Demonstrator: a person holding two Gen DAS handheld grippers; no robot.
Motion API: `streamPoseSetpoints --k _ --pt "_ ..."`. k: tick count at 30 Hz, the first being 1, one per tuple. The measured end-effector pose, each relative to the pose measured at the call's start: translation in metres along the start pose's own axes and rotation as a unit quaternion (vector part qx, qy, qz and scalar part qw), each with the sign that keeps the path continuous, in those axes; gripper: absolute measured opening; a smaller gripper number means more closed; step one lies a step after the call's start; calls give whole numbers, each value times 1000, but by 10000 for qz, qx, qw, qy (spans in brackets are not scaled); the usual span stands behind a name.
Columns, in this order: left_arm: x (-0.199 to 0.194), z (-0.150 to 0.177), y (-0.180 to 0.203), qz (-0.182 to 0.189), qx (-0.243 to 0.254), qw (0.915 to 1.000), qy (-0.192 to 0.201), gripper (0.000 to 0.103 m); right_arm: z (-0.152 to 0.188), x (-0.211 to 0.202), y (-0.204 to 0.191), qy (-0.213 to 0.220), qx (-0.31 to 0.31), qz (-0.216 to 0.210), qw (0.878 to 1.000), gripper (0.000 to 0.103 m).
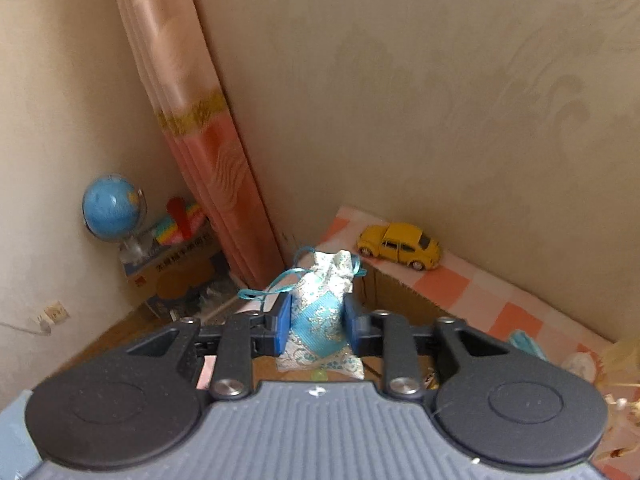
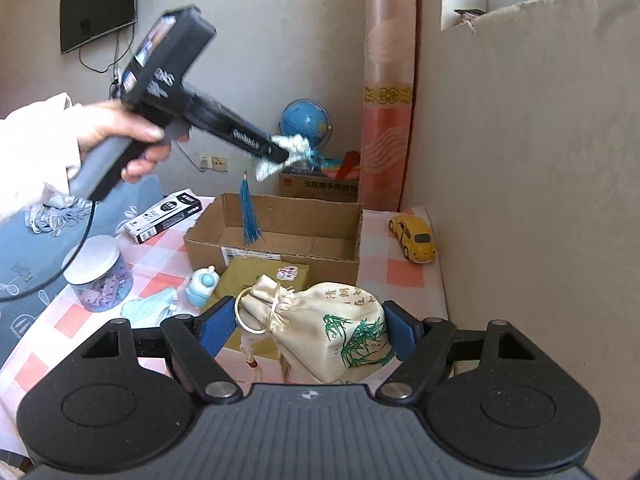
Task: Organize soft objects
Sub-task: 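Drop the blue pouch into the box with the left tool while the right tool lifts, then lower the cream pouch into the box and open the right tool while the left tool withdraws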
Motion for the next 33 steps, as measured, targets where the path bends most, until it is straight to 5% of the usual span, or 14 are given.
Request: streamPoseSetpoints --k 1,3,12,23,33 --pt "5 5 2 13 -33 10000 -93 56 0 1 2 -10 22 -1 10000 82" --pt "13 14 1 -94 -67 9997 -233 72 1 4 5 -34 43 22 10000 82" --pt "-29 47 -3 -111 -341 9993 -129 92 -5 9 9 -58 77 30 9999 82" --pt "-145 115 27 -451 -584 9969 285 100 -52 16 7 74 57 -52 9999 82" --pt "-192 158 62 -848 -698 9926 525 101 -119 62 6 57 43 66 10000 82"
Point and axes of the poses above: each gripper's, at about its wrist camera, not at the fingertips, and x roughly the way its jaws point, y to its right, z to its underside, the point moved 8 cm from there along x, roughly the way its jaws point, and after that the axes turned 6 degrees about -z, right-handed, at the moved point
